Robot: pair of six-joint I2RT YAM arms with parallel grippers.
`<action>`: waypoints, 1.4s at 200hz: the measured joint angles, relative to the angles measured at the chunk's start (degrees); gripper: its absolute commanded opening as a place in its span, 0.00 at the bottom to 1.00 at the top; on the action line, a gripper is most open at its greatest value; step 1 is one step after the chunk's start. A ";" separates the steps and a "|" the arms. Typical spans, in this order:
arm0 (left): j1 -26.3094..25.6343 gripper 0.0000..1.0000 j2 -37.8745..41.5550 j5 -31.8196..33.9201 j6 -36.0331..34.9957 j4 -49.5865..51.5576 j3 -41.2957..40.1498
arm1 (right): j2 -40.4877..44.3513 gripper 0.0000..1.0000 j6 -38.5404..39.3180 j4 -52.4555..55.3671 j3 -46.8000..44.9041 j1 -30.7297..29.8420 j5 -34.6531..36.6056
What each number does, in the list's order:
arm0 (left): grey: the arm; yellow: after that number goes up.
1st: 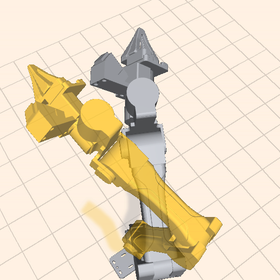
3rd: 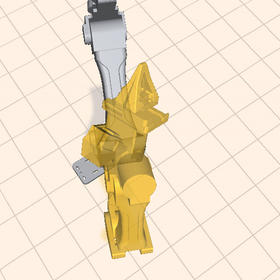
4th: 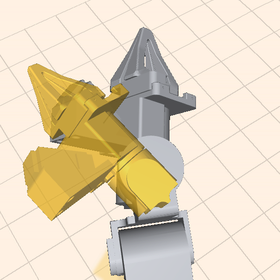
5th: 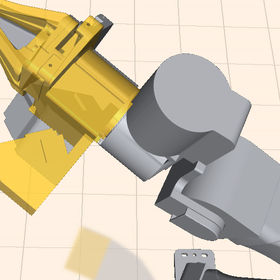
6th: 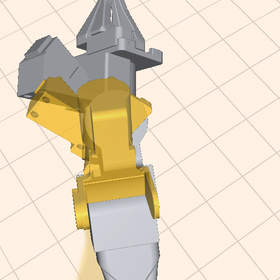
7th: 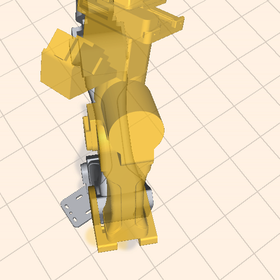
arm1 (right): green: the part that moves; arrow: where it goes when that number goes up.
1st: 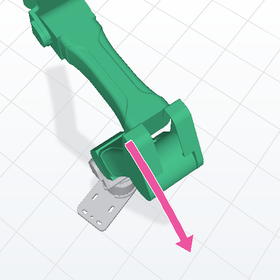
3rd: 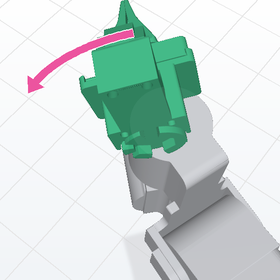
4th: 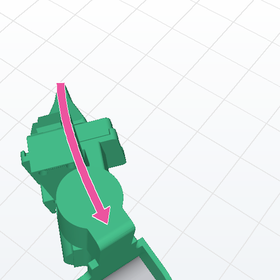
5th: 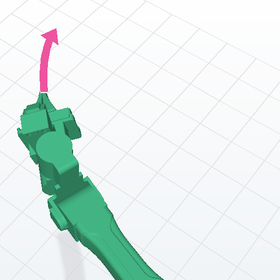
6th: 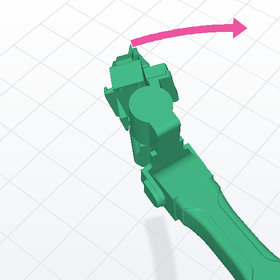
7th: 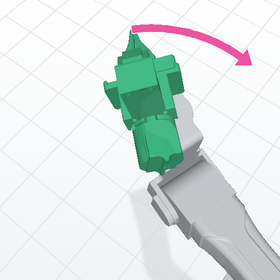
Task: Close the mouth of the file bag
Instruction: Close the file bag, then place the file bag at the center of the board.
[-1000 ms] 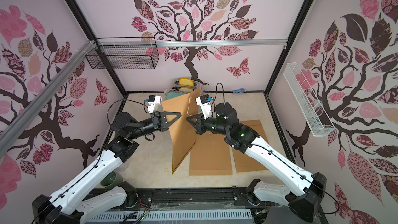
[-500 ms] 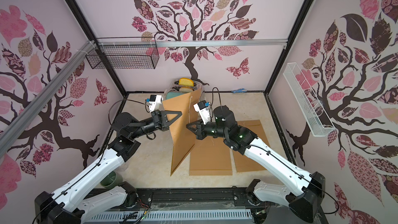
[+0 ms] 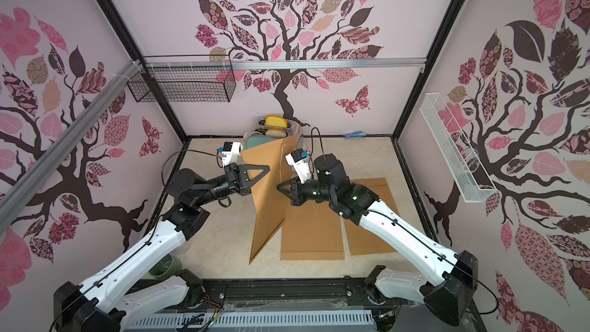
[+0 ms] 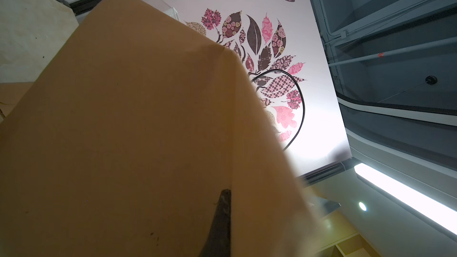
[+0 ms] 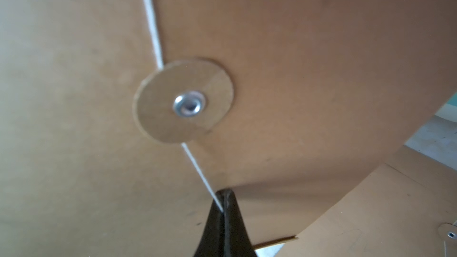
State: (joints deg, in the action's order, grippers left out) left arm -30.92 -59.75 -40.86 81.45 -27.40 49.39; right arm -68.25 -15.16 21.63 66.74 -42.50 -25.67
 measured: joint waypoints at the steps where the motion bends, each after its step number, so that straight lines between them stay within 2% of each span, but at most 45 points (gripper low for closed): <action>1: 0.00 0.00 0.00 0.00 0.02 0.00 -0.02 | 0.00 0.00 0.07 0.07 0.00 0.00 0.00; 57: -0.20 0.00 0.00 -0.28 0.61 0.00 -0.04 | -0.26 0.00 3.04 3.43 1.01 0.46 -0.57; 62: -0.22 0.00 0.00 -0.31 0.61 0.04 -0.04 | -0.26 0.07 3.17 3.52 0.94 0.76 -0.70; 93: -0.20 0.00 0.37 0.72 0.09 -0.83 -0.04 | 0.85 0.34 3.26 5.31 -1.90 3.39 -1.66; 108: -0.17 0.00 0.70 1.20 -0.48 -1.27 -0.04 | 1.40 0.41 3.48 6.69 -3.80 4.37 -1.84; 145: 1.81 0.00 0.96 0.66 -1.01 -0.70 -0.04 | 3.19 0.48 3.87 9.77 -5.68 6.69 -1.70; 157: 5.60 0.00 2.27 -0.44 -2.71 3.69 0.02 | 5.25 0.54 3.34 9.92 -7.15 8.74 -1.90; 175: 14.73 0.00 5.35 -1.77 -9.99 18.78 1.75 | 8.92 0.67 1.27 8.90 -10.14 13.77 -2.12; 194: 24.00 0.00 6.93 -4.31 -17.33 31.87 3.78 | 10.86 0.69 1.36 7.30 -11.80 17.57 -0.50; 216: 32.79 0.00 6.29 -8.72 -24.20 42.71 3.50 | 8.09 0.69 2.60 6.21 -10.47 17.77 0.90; 248: 38.99 0.00 1.55 -11.34 -35.69 57.92 3.02 | 2.75 0.70 2.14 0.85 -10.58 17.77 -1.31; 280: 39.67 0.00 -6.38 -7.87 -46.90 71.28 4.96 | -2.40 0.73 -0.20 -10.86 -15.17 16.74 -6.32</action>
State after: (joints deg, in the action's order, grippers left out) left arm 8.75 -66.13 -48.73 34.54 43.88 54.35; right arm -70.65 -15.35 10.76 51.57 -25.76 -31.99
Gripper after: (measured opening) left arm 0.039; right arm 0.725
